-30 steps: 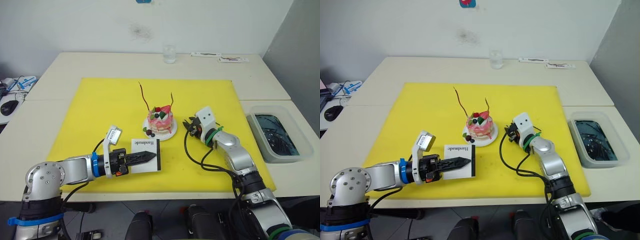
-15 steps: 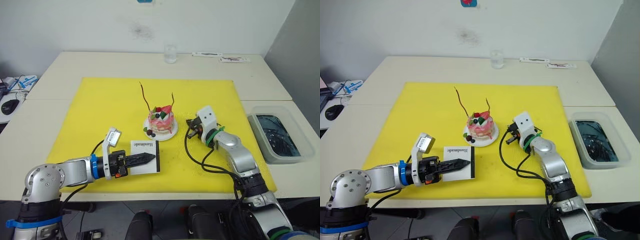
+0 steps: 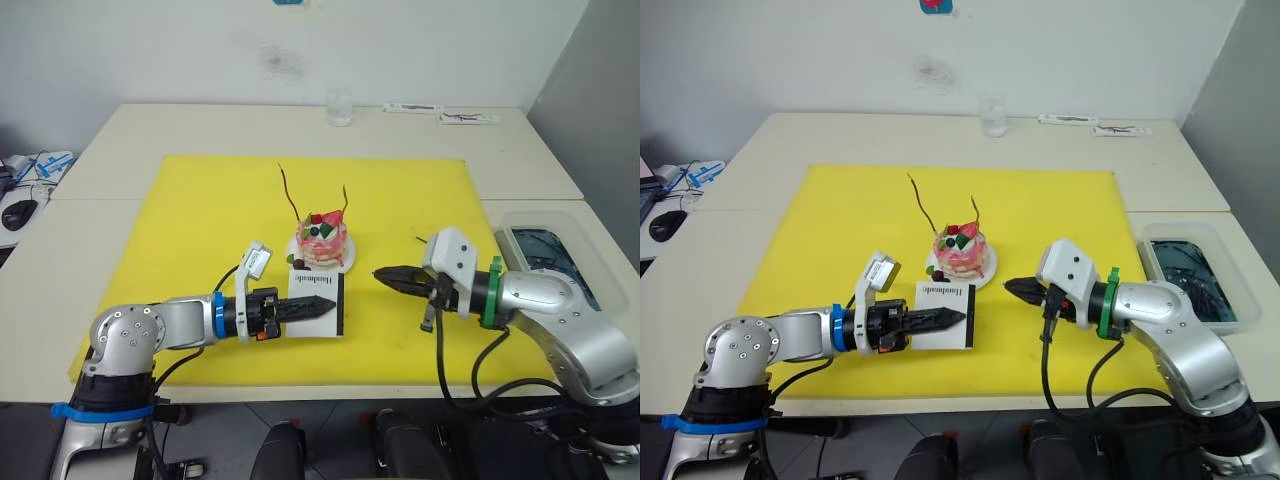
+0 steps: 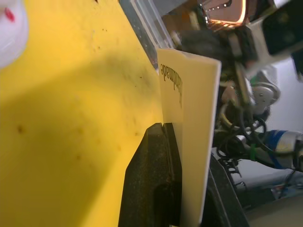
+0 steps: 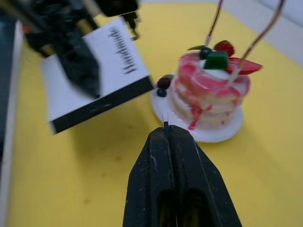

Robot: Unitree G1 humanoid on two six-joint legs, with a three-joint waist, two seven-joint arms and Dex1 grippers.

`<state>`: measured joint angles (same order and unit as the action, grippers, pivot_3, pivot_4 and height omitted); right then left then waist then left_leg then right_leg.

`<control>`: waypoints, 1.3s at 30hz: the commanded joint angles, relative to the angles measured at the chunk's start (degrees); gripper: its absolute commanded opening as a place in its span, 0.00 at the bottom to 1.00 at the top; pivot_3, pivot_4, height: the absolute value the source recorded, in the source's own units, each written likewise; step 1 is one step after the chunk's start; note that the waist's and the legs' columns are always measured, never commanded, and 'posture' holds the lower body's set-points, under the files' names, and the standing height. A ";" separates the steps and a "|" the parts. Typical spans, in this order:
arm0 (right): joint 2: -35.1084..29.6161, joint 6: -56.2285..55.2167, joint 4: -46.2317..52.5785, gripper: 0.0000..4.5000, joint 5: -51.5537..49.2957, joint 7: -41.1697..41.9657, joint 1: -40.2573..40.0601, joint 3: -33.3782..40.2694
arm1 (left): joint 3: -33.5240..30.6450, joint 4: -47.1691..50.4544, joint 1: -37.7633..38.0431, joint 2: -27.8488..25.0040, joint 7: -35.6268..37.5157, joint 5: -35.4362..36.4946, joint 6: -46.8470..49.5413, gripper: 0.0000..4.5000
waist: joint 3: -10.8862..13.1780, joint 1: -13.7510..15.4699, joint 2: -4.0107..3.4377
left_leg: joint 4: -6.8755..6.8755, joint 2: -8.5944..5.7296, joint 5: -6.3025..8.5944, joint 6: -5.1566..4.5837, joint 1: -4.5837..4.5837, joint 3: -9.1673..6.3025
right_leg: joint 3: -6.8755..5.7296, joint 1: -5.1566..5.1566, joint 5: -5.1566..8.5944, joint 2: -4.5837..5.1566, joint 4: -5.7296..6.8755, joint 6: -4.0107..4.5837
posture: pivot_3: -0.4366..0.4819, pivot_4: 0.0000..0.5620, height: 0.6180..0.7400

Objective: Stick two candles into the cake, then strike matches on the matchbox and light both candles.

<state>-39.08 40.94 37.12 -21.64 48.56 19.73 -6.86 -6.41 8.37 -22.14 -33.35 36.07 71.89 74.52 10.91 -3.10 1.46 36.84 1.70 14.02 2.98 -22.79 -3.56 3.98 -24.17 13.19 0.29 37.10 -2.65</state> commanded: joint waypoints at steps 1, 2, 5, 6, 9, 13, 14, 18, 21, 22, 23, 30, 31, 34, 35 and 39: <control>-0.66 0.34 2.64 0.00 -0.97 -0.01 1.74 -0.67 | 0.62 -0.27 -1.47 0.33 2.70 -1.92 -1.91 0.00 | 0.00 -0.05 0.00 | 0.00 0.00 0.00 0.00 0.00 0.00 | 0.00 0.00 0.00 0.00 0.00 0.00 | 0.48 0.27 1.00; -0.65 -0.02 2.60 0.00 -0.05 -0.39 2.16 -1.66 | 0.99 -0.21 -1.79 0.38 3.20 -2.69 -2.36 0.00 | 0.00 -0.06 0.00 | 0.00 0.00 0.00 0.00 0.00 0.00 | 0.01 0.00 0.00 0.00 0.00 0.00 | 0.48 0.27 1.00; -0.07 -1.64 1.57 0.00 3.34 -2.22 3.71 -4.64 | 1.49 0.23 -2.13 0.76 3.99 -4.52 -3.71 0.00 | 0.00 -0.02 0.00 | 0.01 0.00 0.00 0.00 -0.03 0.00 | 0.00 0.00 -0.01 0.00 -0.01 -0.01 | 0.48 0.27 1.00; 0.15 -2.17 1.10 0.00 4.29 -2.76 4.21 -5.49 | 1.70 0.52 -2.13 0.82 4.29 -5.30 -4.41 0.00 | 0.00 0.00 0.00 | 0.01 0.00 0.00 0.00 -0.04 0.01 | 0.01 0.00 -0.01 0.01 -0.02 -0.02 | 0.48 0.27 1.00; 0.59 -3.42 0.19 0.00 6.22 -3.42 5.07 -7.32 | 1.84 0.88 -2.00 1.22 4.66 -6.93 -5.63 0.00 | 0.00 0.10 0.00 | 0.00 0.00 0.00 0.00 -0.07 0.01 | 0.00 -0.01 -0.05 0.01 -0.04 -0.08 | 0.48 0.27 1.00; 0.98 -5.02 -1.07 0.00 8.44 -3.50 5.82 -9.31 | 1.61 0.96 -1.91 2.09 4.46 -7.72 -6.22 0.00 | 0.00 0.17 0.00 | 0.00 0.00 0.00 0.00 -0.08 0.00 | 0.00 -0.02 -0.06 0.02 -0.04 -0.11 | 0.48 0.27 1.00; 1.03 -5.44 -1.41 0.00 8.83 -3.38 5.92 -9.64 | 1.53 1.06 -1.86 2.19 4.49 -7.87 -6.27 0.00 | 0.00 0.17 0.00 | 0.00 0.00 0.00 0.00 -0.08 0.00 | -0.01 -0.02 -0.06 0.02 -0.04 -0.11 | 0.48 0.27 1.00; 1.67 -6.64 -2.47 0.00 9.94 -3.19 6.40 -10.50 | 1.29 1.45 -1.58 2.32 4.47 -8.35 -6.56 0.00 | 0.00 0.16 0.00 | 0.00 0.00 0.00 0.00 -0.06 0.00 | -0.01 -0.01 -0.06 0.02 -0.02 -0.10 | 0.48 0.27 1.00; 1.88 -7.57 -3.36 0.00 10.89 -3.06 6.71 -10.98 | 1.25 1.77 -1.30 2.37 4.38 -8.38 -6.74 0.00 | 0.00 0.17 0.00 | 0.01 0.00 0.00 0.00 -0.06 0.00 | -0.01 -0.01 -0.06 0.02 -0.02 -0.11 | 0.48 0.27 1.00; 1.92 -7.88 -3.75 0.00 11.17 -3.04 6.84 -11.07 | 1.22 1.83 -1.23 2.40 4.41 -8.45 -6.77 0.00 | 0.00 0.18 0.00 | 0.01 0.00 0.00 0.00 -0.06 -0.01 | -0.02 0.00 -0.06 0.01 -0.02 -0.11 | 0.48 0.27 1.00; 1.92 -8.15 -3.99 0.00 11.37 -2.95 6.89 -11.10 | 1.17 1.94 -1.14 2.44 4.40 -8.48 -6.78 0.00 | 0.00 0.19 0.00 | 0.01 0.00 0.00 0.00 -0.06 -0.01 | -0.02 0.00 -0.06 0.02 -0.02 -0.11 | 0.48 0.27 1.00; 2.40 -9.47 -5.82 0.00 12.43 -2.19 7.56 -11.36 | 1.16 2.39 -1.08 2.72 4.23 -8.47 -6.83 0.00 | 0.00 0.20 0.00 | 0.01 0.00 0.00 0.00 -0.06 -0.01 | -0.01 -0.01 -0.12 0.02 -0.01 -0.21 | 0.48 0.27 1.00; 2.52 -9.55 -5.99 0.00 12.61 -2.13 7.74 -11.51 | 1.17 2.41 -1.10 2.70 4.25 -8.53 -6.88 0.00 | 0.00 0.20 0.00 | 0.01 0.00 0.00 0.00 -0.06 -0.01 | -0.01 -0.01 -0.13 0.01 -0.01 -0.22 | 0.48 0.27 1.00; 3.15 -9.83 -6.47 0.00 12.70 -1.99 8.35 -11.70 | 1.17 2.24 -1.36 2.82 4.16 -8.58 -6.90 0.00 | 0.00 0.19 0.00 | 0.02 0.00 0.00 0.00 -0.06 -0.01 | -0.01 0.00 -0.13 0.01 0.00 -0.22 | 0.48 0.27 1.00; 3.28 -9.89 -6.57 0.00 12.78 -1.92 8.50 -11.68 | 1.14 2.13 -1.48 2.91 4.07 -8.57 -6.86 0.00 | 0.00 0.19 0.00 | 0.02 0.00 0.00 0.00 -0.06 -0.01 | -0.01 0.00 -0.13 0.01 0.00 -0.22 | 0.48 0.27 1.00; 2.83 -9.98 -6.70 0.00 13.08 -1.38 8.47 -11.37 | 1.16 2.09 -1.64 2.99 4.14 -8.70 -6.79 0.00 | 0.00 0.20 0.00 | 0.03 0.00 0.00 0.00 -0.06 -0.01 | -0.01 0.00 -0.14 0.02 0.00 -0.23 | 0.48 0.27 1.00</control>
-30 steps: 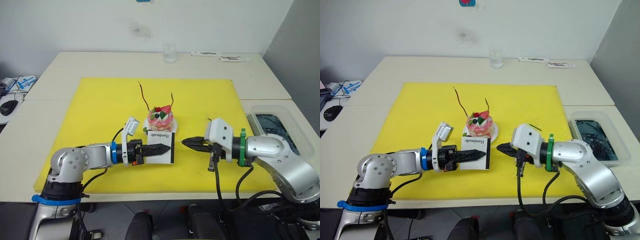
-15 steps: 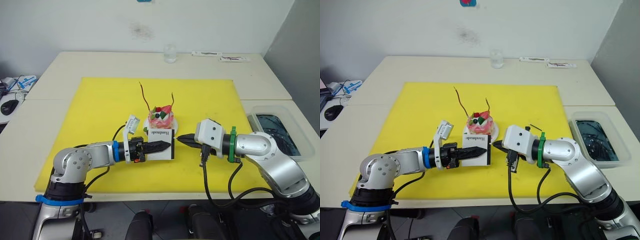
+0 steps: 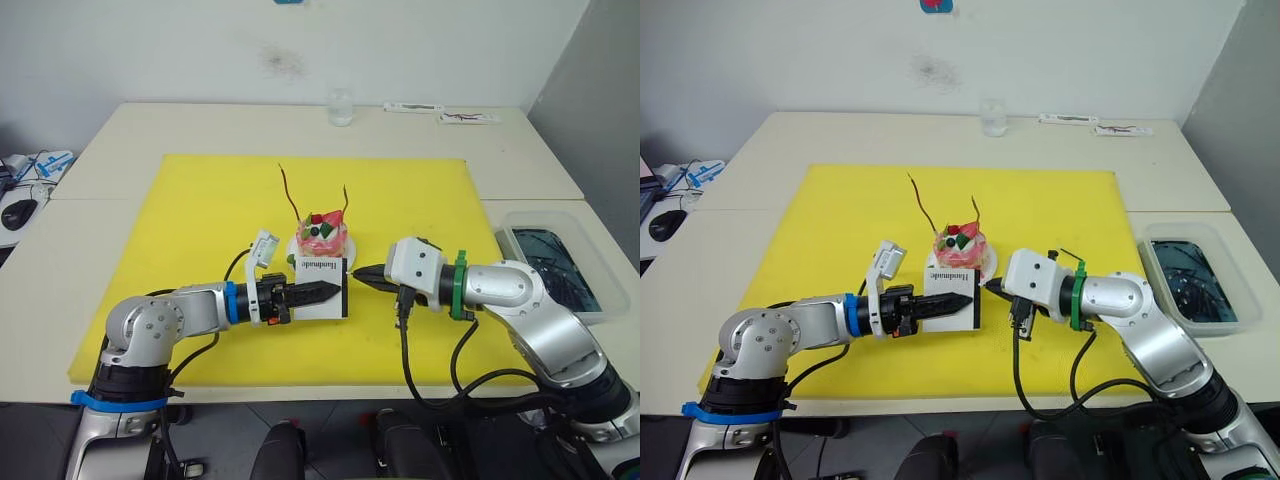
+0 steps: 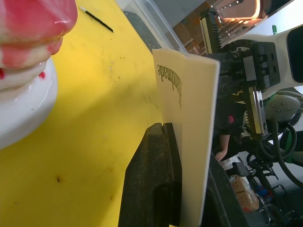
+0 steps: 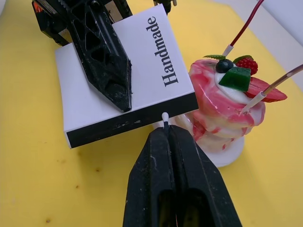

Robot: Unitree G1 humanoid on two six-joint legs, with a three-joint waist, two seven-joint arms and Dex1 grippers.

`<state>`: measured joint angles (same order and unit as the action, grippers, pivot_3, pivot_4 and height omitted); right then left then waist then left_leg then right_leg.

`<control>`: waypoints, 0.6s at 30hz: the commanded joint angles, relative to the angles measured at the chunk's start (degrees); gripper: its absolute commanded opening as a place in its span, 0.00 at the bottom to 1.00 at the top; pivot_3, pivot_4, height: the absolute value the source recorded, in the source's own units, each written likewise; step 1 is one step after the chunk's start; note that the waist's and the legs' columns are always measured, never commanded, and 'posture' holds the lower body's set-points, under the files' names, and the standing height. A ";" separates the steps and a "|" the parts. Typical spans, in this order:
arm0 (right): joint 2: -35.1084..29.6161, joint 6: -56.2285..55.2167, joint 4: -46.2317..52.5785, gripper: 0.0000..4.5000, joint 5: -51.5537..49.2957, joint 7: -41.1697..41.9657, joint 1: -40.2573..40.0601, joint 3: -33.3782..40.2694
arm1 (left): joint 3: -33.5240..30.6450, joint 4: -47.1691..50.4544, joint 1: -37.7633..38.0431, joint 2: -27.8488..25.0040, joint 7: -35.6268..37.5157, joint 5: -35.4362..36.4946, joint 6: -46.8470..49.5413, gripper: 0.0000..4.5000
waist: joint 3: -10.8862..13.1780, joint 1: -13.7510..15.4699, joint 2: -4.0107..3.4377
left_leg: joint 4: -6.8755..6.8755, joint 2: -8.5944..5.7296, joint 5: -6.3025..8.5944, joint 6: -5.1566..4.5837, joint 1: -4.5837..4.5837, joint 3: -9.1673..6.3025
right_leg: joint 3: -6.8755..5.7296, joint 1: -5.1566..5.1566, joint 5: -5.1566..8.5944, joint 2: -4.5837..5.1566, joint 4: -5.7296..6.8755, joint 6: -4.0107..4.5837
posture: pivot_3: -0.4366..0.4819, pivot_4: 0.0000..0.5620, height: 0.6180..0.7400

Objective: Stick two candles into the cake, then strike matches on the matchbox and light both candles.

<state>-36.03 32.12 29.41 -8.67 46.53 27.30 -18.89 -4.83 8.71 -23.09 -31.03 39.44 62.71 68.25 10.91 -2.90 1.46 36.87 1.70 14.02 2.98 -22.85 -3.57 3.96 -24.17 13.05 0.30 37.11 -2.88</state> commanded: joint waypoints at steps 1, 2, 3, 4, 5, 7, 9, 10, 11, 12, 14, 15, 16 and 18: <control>-0.22 -1.28 0.98 0.00 0.16 0.76 0.79 0.76 | -0.34 1.77 -0.73 0.63 0.89 0.41 -0.55 0.00 | 0.00 0.01 0.00 | 0.00 0.00 0.00 0.00 0.00 0.00 | 0.00 0.00 0.00 0.00 0.00 -0.01 | 0.48 0.27 1.00; -0.15 -1.31 0.96 0.00 0.25 0.80 0.72 0.84 | -0.35 1.72 -0.79 0.69 0.88 0.44 -0.53 0.00 | 0.00 0.00 0.00 | 0.00 0.00 0.00 0.00 0.00 0.00 | 0.00 0.00 -0.01 0.00 0.00 -0.01 | 0.48 0.27 1.00; -0.08 -1.33 0.99 0.00 0.35 0.86 0.68 0.88 | -0.31 1.73 -0.82 0.72 0.90 0.40 -0.54 0.00 | 0.00 0.01 0.00 | 0.00 0.00 0.00 0.00 0.00 0.00 | 0.00 0.00 -0.01 0.00 0.00 -0.02 | 0.48 0.27 1.00; -0.01 -1.32 1.02 0.00 0.43 0.92 0.65 0.91 | -0.30 1.73 -0.84 0.75 0.91 0.39 -0.54 0.00 | 0.00 0.01 0.00 | 0.00 0.00 0.00 0.00 0.00 0.00 | 0.00 0.00 -0.01 0.00 0.00 -0.02 | 0.48 0.27 1.00; 0.03 -1.31 1.04 0.00 0.49 0.97 0.64 0.93 | -0.30 1.73 -0.84 0.78 0.91 0.37 -0.53 0.00 | 0.00 0.01 0.00 | 0.00 0.00 0.00 0.00 0.00 -0.01 | 0.00 0.00 -0.01 0.00 0.01 -0.02 | 0.48 0.27 1.00; 0.12 -1.22 1.11 0.00 0.50 1.07 0.67 0.95 | -0.28 1.70 -0.95 0.87 0.87 0.29 -0.50 0.00 | 0.00 0.01 0.00 | 0.00 0.00 0.00 0.00 0.00 -0.01 | 0.00 0.00 -0.02 0.00 0.02 -0.02 | 0.48 0.27 1.00; 0.00 -1.03 1.22 0.00 0.55 1.36 0.62 0.62 | -0.07 1.79 -1.13 0.91 1.05 0.09 -0.63 0.00 | 0.00 0.01 0.00 | 0.00 0.00 0.00 0.00 0.00 -0.01 | 0.00 0.00 -0.02 0.00 0.02 -0.02 | 0.48 0.27 1.00; -0.14 -1.05 1.16 0.00 0.73 1.54 0.52 0.31 | -0.02 1.90 -1.20 0.98 1.13 0.01 -0.79 0.00 | 0.00 0.01 0.00 | 0.01 0.00 0.00 0.00 0.00 -0.01 | 0.00 0.00 -0.02 0.00 0.02 -0.02 | 0.48 0.27 1.00; -0.40 -1.18 0.97 0.00 0.95 1.88 0.41 -0.09 | 0.14 2.08 -1.32 1.02 1.30 -0.17 -1.04 0.00 | 0.00 0.01 0.00 | 0.01 0.00 0.00 0.00 0.00 -0.01 | 0.00 0.00 -0.02 0.00 0.02 -0.02 | 0.48 0.27 1.00; -0.58 -1.35 0.74 0.00 1.18 2.08 0.35 -0.35 | 0.30 2.25 -1.43 1.06 1.48 -0.42 -1.34 0.00 | 0.00 0.00 0.00 | 0.01 0.00 0.00 0.00 0.00 -0.01 | 0.00 0.00 -0.02 0.00 0.02 -0.02 | 0.48 0.27 1.00; -1.06 -2.08 0.04 0.00 1.81 2.78 0.45 -1.08 | 0.68 2.60 -1.68 0.94 1.99 -1.20 -1.95 0.00 | 0.00 0.01 0.00 | 0.02 0.00 0.00 0.00 0.00 -0.01 | 0.00 0.01 -0.02 0.00 0.02 -0.03 | 0.48 0.27 1.00; -1.23 -2.57 -0.43 0.00 2.13 3.19 0.63 -1.49 | 0.87 2.76 -1.80 0.83 2.28 -1.75 -2.38 0.00 | 0.00 0.01 0.00 | 0.02 0.00 0.00 0.00 0.00 0.00 | 0.00 0.01 -0.02 0.00 0.02 -0.03 | 0.48 0.27 1.00; -1.31 -2.94 -0.77 0.00 2.37 3.53 0.74 -1.75 | 0.98 2.87 -1.87 0.77 2.54 -2.20 -2.65 0.00 | 0.00 0.01 0.00 | 0.02 0.00 0.00 0.00 0.00 0.00 | 0.00 0.00 -0.02 0.00 0.02 -0.03 | 0.48 0.27 1.00; -1.81 -4.32 -1.63 0.00 3.00 5.13 1.37 -2.65 | 1.16 2.99 -2.12 0.74 3.00 -3.18 -3.41 0.00 | 0.00 0.00 0.00 | 0.02 0.00 0.00 0.00 0.01 0.00 | 0.00 0.00 -0.02 0.00 0.02 -0.03 | 0.48 0.27 1.00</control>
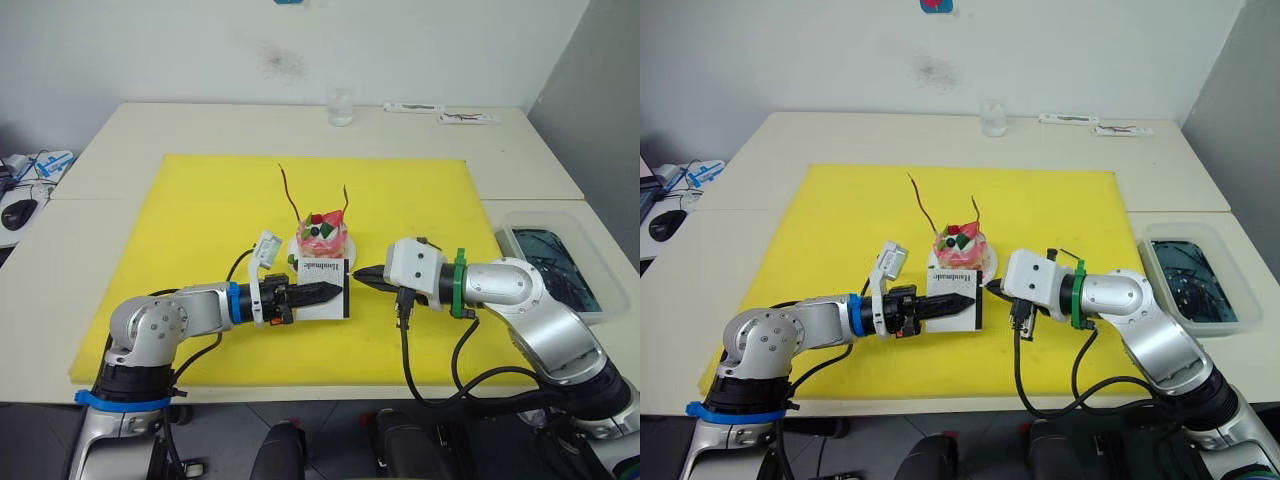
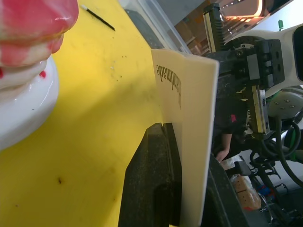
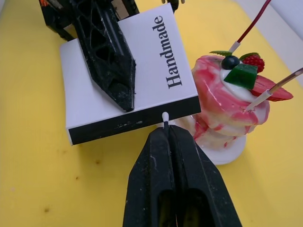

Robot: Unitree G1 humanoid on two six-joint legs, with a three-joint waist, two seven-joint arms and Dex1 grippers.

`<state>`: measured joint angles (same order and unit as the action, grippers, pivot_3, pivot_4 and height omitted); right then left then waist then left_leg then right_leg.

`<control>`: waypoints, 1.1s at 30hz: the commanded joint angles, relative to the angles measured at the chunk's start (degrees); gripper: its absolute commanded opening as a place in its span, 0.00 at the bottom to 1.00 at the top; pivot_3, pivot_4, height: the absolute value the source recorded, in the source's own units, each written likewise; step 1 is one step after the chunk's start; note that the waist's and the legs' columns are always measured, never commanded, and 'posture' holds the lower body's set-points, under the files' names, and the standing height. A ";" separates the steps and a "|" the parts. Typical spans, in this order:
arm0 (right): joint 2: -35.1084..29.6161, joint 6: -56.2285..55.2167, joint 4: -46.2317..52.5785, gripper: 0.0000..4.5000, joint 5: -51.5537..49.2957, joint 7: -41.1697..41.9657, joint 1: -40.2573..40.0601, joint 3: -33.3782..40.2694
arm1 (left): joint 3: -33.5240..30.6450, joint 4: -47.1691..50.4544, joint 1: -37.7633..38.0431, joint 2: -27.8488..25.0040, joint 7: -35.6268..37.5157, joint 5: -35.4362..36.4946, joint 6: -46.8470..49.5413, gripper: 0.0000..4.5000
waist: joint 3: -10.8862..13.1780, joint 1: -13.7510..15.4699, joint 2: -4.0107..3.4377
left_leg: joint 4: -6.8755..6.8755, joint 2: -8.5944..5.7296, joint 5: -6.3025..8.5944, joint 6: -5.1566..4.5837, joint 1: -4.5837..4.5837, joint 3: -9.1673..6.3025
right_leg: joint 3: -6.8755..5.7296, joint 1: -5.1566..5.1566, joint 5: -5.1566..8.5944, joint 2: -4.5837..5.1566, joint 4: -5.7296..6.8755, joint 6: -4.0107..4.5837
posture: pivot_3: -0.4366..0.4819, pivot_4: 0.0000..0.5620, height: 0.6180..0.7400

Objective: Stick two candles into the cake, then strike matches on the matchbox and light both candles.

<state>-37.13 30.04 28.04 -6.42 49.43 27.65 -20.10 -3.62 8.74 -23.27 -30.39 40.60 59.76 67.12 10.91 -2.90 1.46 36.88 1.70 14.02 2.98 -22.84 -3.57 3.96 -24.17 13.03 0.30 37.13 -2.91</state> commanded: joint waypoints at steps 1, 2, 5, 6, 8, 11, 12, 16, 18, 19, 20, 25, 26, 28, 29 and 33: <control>-0.80 -2.79 -0.56 0.00 0.93 2.82 1.23 -1.68 | 0.00 2.90 -2.06 0.13 1.92 -0.80 -2.74 0.00 | 0.00 0.00 0.00 | 0.00 0.00 0.00 0.00 0.00 0.00 | 0.00 0.00 0.00 0.00 0.00 0.00 | 0.48 0.27 1.00; -1.02 -3.19 -0.78 0.00 0.89 3.73 1.43 -1.94 | 0.01 2.76 -2.24 0.31 1.94 -1.27 -3.18 0.00 | 0.00 0.00 0.00 | 0.00 0.00 0.00 0.00 0.00 0.00 | 0.00 0.00 0.00 0.00 0.00 0.00 | 0.48 0.27 1.00; -2.66 -4.23 -0.12 0.00 0.36 7.40 1.64 -2.72 | -0.76 2.30 -3.25 1.17 1.49 -1.82 -4.40 0.00 | 0.00 0.06 0.00 | 0.02 0.00 0.00 0.00 0.00 0.00 | 0.00 0.01 -0.01 0.00 0.00 -0.01 | 0.48 0.27 1.00; -3.26 -4.07 0.51 0.00 0.01 8.40 1.52 -2.69 | -1.19 2.49 -3.52 1.16 1.26 -1.70 -4.50 0.00 | 0.00 0.09 0.00 | 0.03 0.00 0.00 0.00 -0.01 0.00 | 0.00 0.02 -0.01 0.00 0.00 -0.02 | 0.48 0.27 1.00; -4.65 -3.07 2.50 0.00 -1.42 10.13 0.90 -1.65 | -3.61 2.92 -3.91 0.65 0.19 0.02 -3.81 0.00 | 0.00 0.09 0.00 | 0.04 0.00 0.00 0.00 -0.01 0.00 | 0.00 0.02 -0.02 0.00 -0.01 -0.04 | 0.48 0.27 1.00; -6.51 -0.88 4.95 0.00 -4.23 11.82 0.29 0.85 | -6.60 3.19 -3.11 -1.99 0.20 0.37 -3.48 0.00 | 0.00 -0.04 0.00 | 0.02 0.00 0.00 0.00 0.00 -0.02 | -0.01 0.01 -0.02 -0.01 0.02 -0.02 | 0.48 0.27 1.00; -6.92 -0.59 5.25 0.00 -4.67 12.01 0.23 1.35 | -7.18 3.12 -2.79 -2.64 0.31 0.24 -3.45 0.00 | 0.00 -0.08 0.00 | 0.00 0.01 0.00 0.00 0.02 -0.02 | -0.01 0.01 -0.01 -0.01 0.04 -0.01 | 0.48 0.27 1.00; -6.58 0.80 5.61 0.00 -5.90 10.88 0.59 2.87 | -7.01 3.75 -1.17 -3.93 0.74 -0.96 -3.74 0.00 | 0.00 -0.01 0.00 | 0.04 0.00 0.00 0.00 0.04 -0.01 | -0.01 0.04 -0.01 0.00 0.03 -0.01 | 0.48 0.27 1.00; -5.58 1.09 5.25 0.00 -5.75 9.77 1.05 3.12 | -6.19 4.56 -0.41 -3.62 0.66 -1.46 -3.98 0.00 | 0.00 0.01 0.01 | 0.08 0.00 0.00 0.00 0.03 -0.01 | 0.00 0.07 0.00 0.00 0.00 0.01 | 0.48 0.27 1.00; -5.06 1.05 4.88 0.00 -5.43 9.09 1.38 3.07 | -5.80 4.93 -0.12 -3.28 0.47 -1.61 -4.07 0.00 | 0.00 0.02 0.01 | 0.09 0.00 0.00 0.00 0.02 -0.01 | 0.00 0.07 0.00 0.01 0.00 0.00 | 0.48 0.27 1.00; -4.75 1.02 4.64 0.00 -5.21 8.64 1.60 3.01 | -5.61 5.14 0.04 -3.05 0.31 -1.63 -4.11 0.00 | 0.00 0.05 0.01 | 0.09 0.00 0.00 0.00 0.02 -0.01 | 0.00 0.06 -0.01 0.01 0.01 -0.01 | 0.48 0.27 1.00; -2.75 0.35 2.16 0.00 -2.99 5.78 3.70 2.48 | -3.81 6.11 0.61 -1.40 -0.32 -1.76 -3.91 0.00 | 0.00 0.12 0.01 | 0.08 0.00 0.00 0.00 0.03 -0.01 | 0.00 0.05 -0.03 0.00 0.04 -0.04 | 0.48 0.27 1.00; -2.54 0.19 1.96 0.00 -2.73 5.60 3.98 2.23 | -3.63 6.01 0.48 -1.04 -0.41 -1.73 -3.86 0.00 | 0.00 0.13 0.01 | 0.08 0.00 0.00 0.00 0.03 -0.01 | 0.00 0.05 -0.03 0.00 0.04 -0.04 | 0.48 0.27 1.00; -2.17 0.15 1.84 0.00 -2.43 5.36 4.24 1.79 | -3.22 5.74 0.09 -0.52 -0.42 -1.79 -3.90 0.00 | 0.00 0.16 0.01 | 0.07 0.00 0.00 0.00 0.02 -0.02 | -0.01 0.05 -0.03 0.00 0.04 -0.04 | 0.48 0.27 1.00; -1.94 0.06 1.77 0.00 -2.18 5.20 4.33 1.53 | -3.07 5.60 -0.10 -0.36 -0.40 -1.88 -3.93 0.00 | 0.00 0.16 0.01 | 0.07 0.00 0.00 0.00 0.02 -0.01 | -0.01 0.05 -0.04 0.00 0.03 -0.04 | 0.48 0.27 1.00; -1.04 -0.56 1.24 0.00 -0.87 4.70 4.44 0.62 | -2.86 5.15 -0.90 0.00 -0.42 -1.68 -3.70 0.00 | 0.00 0.16 0.01 | 0.06 0.00 0.00 0.00 0.02 -0.01 | -0.01 0.04 -0.03 0.00 0.04 -0.04 | 0.48 0.27 1.00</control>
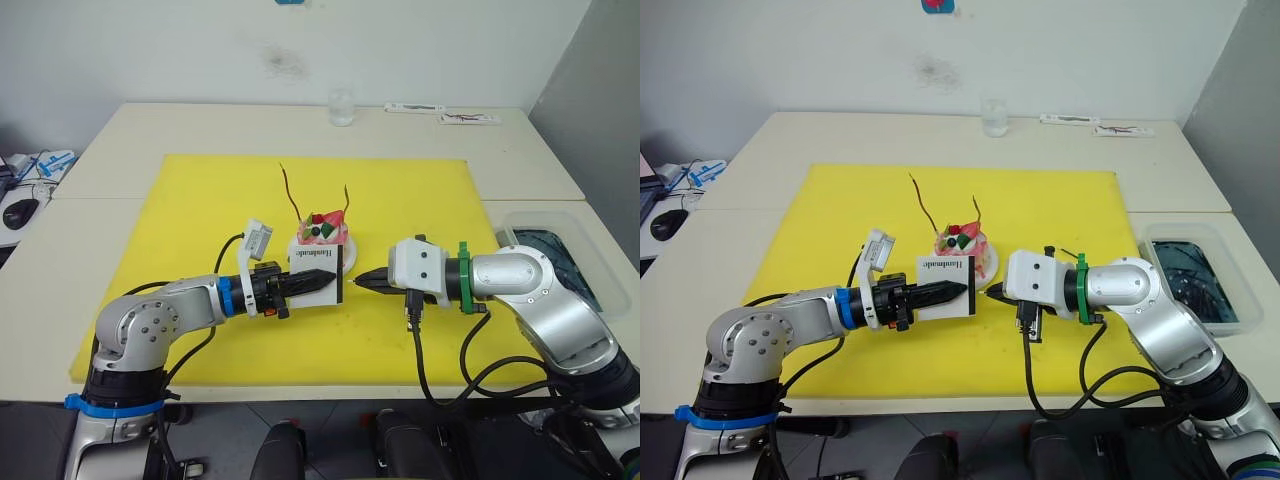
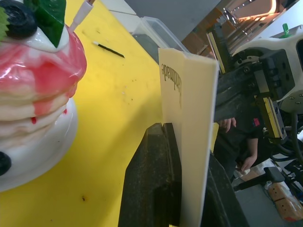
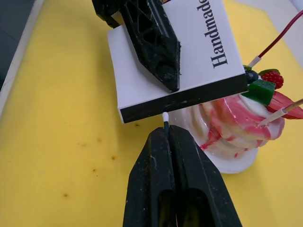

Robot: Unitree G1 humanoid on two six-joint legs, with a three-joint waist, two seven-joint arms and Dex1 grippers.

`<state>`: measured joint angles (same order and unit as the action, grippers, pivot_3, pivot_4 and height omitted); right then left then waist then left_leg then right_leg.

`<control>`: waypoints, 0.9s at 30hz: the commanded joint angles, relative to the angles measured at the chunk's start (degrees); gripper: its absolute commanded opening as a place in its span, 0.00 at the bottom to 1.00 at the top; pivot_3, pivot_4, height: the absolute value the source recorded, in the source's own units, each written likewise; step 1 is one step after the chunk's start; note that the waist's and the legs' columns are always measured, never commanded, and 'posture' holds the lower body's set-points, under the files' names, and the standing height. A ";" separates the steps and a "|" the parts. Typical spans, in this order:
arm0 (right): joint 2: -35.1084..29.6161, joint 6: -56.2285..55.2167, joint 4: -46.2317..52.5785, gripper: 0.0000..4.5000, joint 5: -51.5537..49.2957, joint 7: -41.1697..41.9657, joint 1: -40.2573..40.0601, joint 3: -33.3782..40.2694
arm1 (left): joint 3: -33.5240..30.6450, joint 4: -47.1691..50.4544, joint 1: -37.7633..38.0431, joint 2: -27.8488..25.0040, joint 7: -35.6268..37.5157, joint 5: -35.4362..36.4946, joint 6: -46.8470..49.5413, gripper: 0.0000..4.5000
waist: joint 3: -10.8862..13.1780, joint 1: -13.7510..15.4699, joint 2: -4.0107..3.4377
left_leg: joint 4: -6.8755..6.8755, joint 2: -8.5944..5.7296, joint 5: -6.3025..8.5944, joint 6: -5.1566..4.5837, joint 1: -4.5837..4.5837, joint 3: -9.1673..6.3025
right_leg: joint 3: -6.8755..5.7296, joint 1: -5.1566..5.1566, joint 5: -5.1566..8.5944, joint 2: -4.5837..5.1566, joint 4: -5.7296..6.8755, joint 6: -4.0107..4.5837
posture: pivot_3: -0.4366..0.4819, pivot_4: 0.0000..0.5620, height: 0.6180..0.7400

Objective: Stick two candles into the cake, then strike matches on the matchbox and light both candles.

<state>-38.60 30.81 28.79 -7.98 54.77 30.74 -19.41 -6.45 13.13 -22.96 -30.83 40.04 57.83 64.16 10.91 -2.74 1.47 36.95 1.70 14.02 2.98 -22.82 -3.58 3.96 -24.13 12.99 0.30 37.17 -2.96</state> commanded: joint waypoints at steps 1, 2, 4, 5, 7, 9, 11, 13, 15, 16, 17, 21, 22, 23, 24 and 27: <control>0.70 -1.53 0.31 0.00 1.02 -0.70 1.31 -0.28 | -0.02 0.68 -1.30 0.47 0.20 0.23 -0.70 0.00 | 0.00 0.00 0.00 | 0.00 0.00 0.00 0.00 0.00 0.00 | 0.00 0.00 0.00 0.00 0.00 0.00 | 0.48 0.27 1.00; 0.97 -1.64 0.18 0.00 1.22 -0.72 1.30 -0.43 | 0.02 0.64 -1.36 0.45 0.31 0.17 -0.67 0.00 | 0.00 0.00 0.00 | 0.01 0.00 0.00 0.00 0.00 0.00 | 0.00 0.01 0.00 0.00 0.00 -0.01 | 0.48 0.27 1.00; 1.46 -1.71 -0.03 0.00 1.56 -0.83 1.39 -0.69 | 0.05 0.56 -1.48 0.43 0.46 0.16 -0.56 0.00 | 0.00 -0.01 0.00 | 0.01 0.00 0.00 0.00 0.01 0.00 | 0.00 0.00 0.00 0.00 0.01 -0.01 | 0.48 0.27 1.00; 1.59 -1.69 -0.14 0.00 1.76 -0.78 1.46 -0.88 | 0.06 0.53 -1.54 0.43 0.49 0.18 -0.52 0.00 | 0.00 -0.01 0.00 | 0.01 0.00 0.00 0.00 0.01 0.00 | 0.00 0.00 0.00 0.00 0.02 -0.01 | 0.48 0.27 1.00; 1.75 -2.09 -0.64 0.00 2.56 -0.71 1.49 -1.38 | 0.01 0.52 -1.62 0.49 0.48 0.33 -0.41 0.00 | 0.00 -0.01 0.00 | 0.01 0.00 0.00 0.00 0.01 0.00 | 0.00 0.00 0.00 0.00 0.02 0.00 | 0.48 0.27 1.00; 1.83 -2.54 -1.09 0.00 3.17 -0.52 1.51 -1.69 | -0.02 0.52 -1.63 0.52 0.54 0.37 -0.36 0.00 | 0.00 -0.01 0.00 | 0.01 0.00 0.00 0.00 0.01 0.00 | 0.00 0.00 0.00 0.00 0.02 0.00 | 0.48 0.27 1.00; 1.93 -2.92 -1.53 0.00 3.55 -0.53 1.59 -1.84 | -0.06 0.63 -1.48 0.45 0.67 0.41 -0.30 0.00 | 0.00 -0.01 0.00 | 0.01 0.00 0.00 0.00 0.01 0.00 | 0.00 0.01 0.00 0.00 0.02 0.00 | 0.48 0.27 1.00; 1.90 -3.41 -2.05 0.00 3.93 -0.54 1.70 -1.95 | -0.22 0.75 -1.31 0.43 0.64 0.54 -0.21 0.00 | 0.00 -0.01 0.00 | 0.01 0.00 0.00 0.00 0.01 0.00 | 0.00 0.00 0.00 0.00 0.02 0.00 | 0.48 0.27 1.00; 1.83 -3.76 -2.33 0.00 4.10 -0.46 1.71 -2.00 | -0.42 0.92 -1.22 0.51 0.45 0.82 -0.03 0.00 | 0.00 -0.01 0.00 | 0.01 0.00 0.00 0.00 0.01 0.00 | 0.00 0.01 0.00 0.00 0.02 0.00 | 0.48 0.27 1.00; 1.84 -3.88 -2.42 0.00 4.16 -0.45 1.70 -2.05 | -0.71 0.94 -1.20 0.72 0.17 1.23 0.19 0.00 | 0.00 -0.01 0.00 | 0.01 0.00 0.00 0.00 0.01 0.00 | 0.00 0.01 0.00 0.00 0.02 -0.01 | 0.48 0.27 1.00; 1.88 -4.01 -2.54 0.00 4.24 -0.41 1.68 -2.20 | -1.05 0.91 -1.23 1.00 -0.19 1.78 0.50 0.00 | 0.00 -0.01 0.00 | 0.01 0.00 0.00 0.00 0.01 0.00 | 0.00 0.01 0.00 0.00 0.02 -0.01 | 0.48 0.27 1.00; 2.56 -4.76 -3.08 0.00 5.09 -0.13 1.34 -3.77 | -2.64 0.40 -2.05 2.86 -2.37 4.52 1.95 0.00 | 0.00 -0.01 0.00 | 0.01 0.00 0.00 0.00 0.01 0.00 | 0.00 0.01 -0.01 0.00 0.03 -0.01 | 0.48 0.27 1.00; 2.62 -4.79 -2.99 0.00 5.34 0.36 0.98 -4.61 | -3.47 0.14 -2.59 3.53 -3.21 5.53 2.30 0.00 | 0.00 -0.01 0.00 | 0.01 0.00 0.00 0.00 0.01 -0.01 | 0.00 0.01 -0.01 0.00 0.03 -0.01 | 0.48 0.27 1.00; 2.42 -5.01 -2.79 0.00 5.67 0.94 0.43 -5.43 | -4.60 -0.26 -3.33 4.25 -4.36 6.78 2.76 0.00 | 0.00 0.00 0.00 | 0.01 0.00 0.00 0.00 0.01 -0.01 | 0.00 0.01 -0.01 0.00 0.03 -0.01 | 0.48 0.27 1.00; 1.71 -5.32 -2.26 0.00 6.03 1.97 -0.38 -6.46 | -6.27 -1.33 -4.70 4.37 -5.46 7.93 3.04 0.00 | 0.00 0.01 0.00 | 0.02 0.00 0.00 0.00 0.02 -0.01 | 0.00 0.01 -0.01 0.00 0.04 -0.01 | 0.48 0.27 1.00; -0.20 -4.00 0.78 0.00 4.41 4.07 -1.88 -5.80 | -10.83 -4.84 -8.36 2.40 -7.72 9.86 3.68 0.00 | 0.01 0.24 0.03 | 0.04 0.00 0.00 0.00 -0.02 -0.12 | -0.10 0.02 -0.01 -0.01 0.05 -0.01 | 0.48 0.27 1.00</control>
<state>-37.75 26.74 25.98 -2.63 57.59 28.72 -26.24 -13.39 8.26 -29.52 -26.74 32.86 65.32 68.22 10.91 -2.50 1.50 36.99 1.70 14.02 2.98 -22.84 -3.70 3.85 -24.12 12.99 0.29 37.23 -2.96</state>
